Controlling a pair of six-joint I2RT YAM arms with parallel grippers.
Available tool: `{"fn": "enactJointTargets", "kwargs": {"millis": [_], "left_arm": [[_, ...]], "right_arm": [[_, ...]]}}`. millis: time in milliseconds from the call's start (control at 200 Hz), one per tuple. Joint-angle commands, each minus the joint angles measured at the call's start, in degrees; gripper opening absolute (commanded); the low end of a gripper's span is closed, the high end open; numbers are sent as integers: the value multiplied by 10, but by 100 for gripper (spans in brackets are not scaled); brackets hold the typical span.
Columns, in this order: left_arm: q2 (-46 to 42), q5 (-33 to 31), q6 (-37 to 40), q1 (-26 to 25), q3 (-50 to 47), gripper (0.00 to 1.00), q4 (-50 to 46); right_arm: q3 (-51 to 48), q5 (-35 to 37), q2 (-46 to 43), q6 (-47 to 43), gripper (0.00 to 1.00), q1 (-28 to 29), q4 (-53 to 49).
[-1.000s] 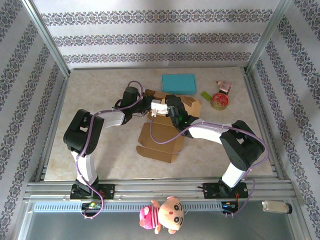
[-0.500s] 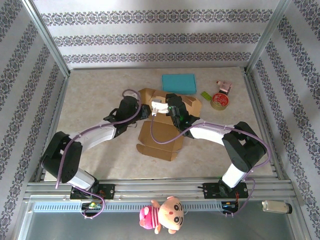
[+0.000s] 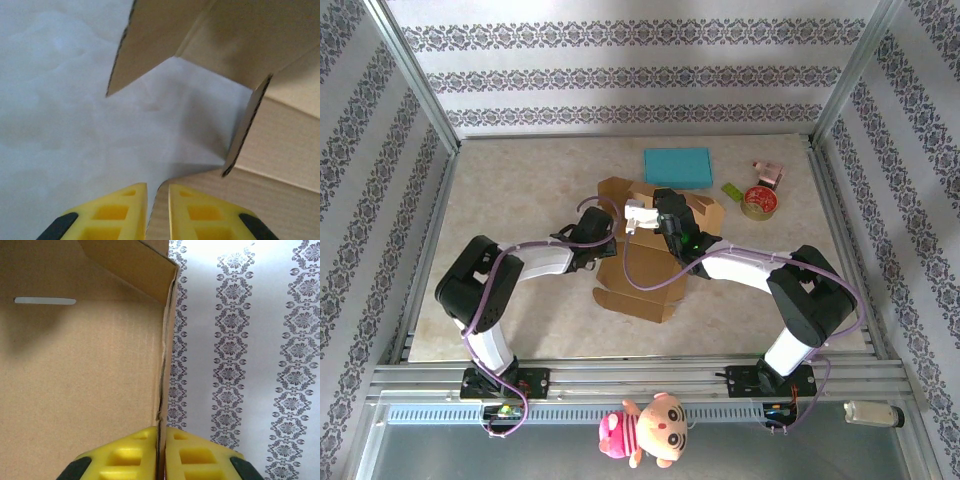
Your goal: Fold the paper box
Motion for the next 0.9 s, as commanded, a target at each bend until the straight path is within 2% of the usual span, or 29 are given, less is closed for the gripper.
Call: {"fn": "enactJointTargets", "kwargs": {"millis": [0,260,325,435,580,665,790,844,894], "left_arm": [[27,38,32,10,31,19,53],[54,252,2,10,15,19,264],[75,270,-10,9,19,19,276],[83,264,-15,13,5,19,293],[-13,261,-26,59,-58,22,342],[-91,256,4,98,-68,27,284],[-172,165,152,129,-18,38,80],[-174,169,218,143,6,47,26],[-159,206,267,159,34,51,-14]], "right_arm": [[-6,2,-16,-8,13,-3,14],[-3,9,-12,1,13,-2,19],[-2,8,-13,8,13,-2,20],[-3,10,-10,7,13,-2,21],[-12,17,-10,-3,13,-7,25],[-17,17,-15,-1,13,-8,24],[-23,17,-18,-9,13,-6,25],[-24,19,-16,-13,13,-6,25],[-24,21,-15,-18,13,-4,28]]}}
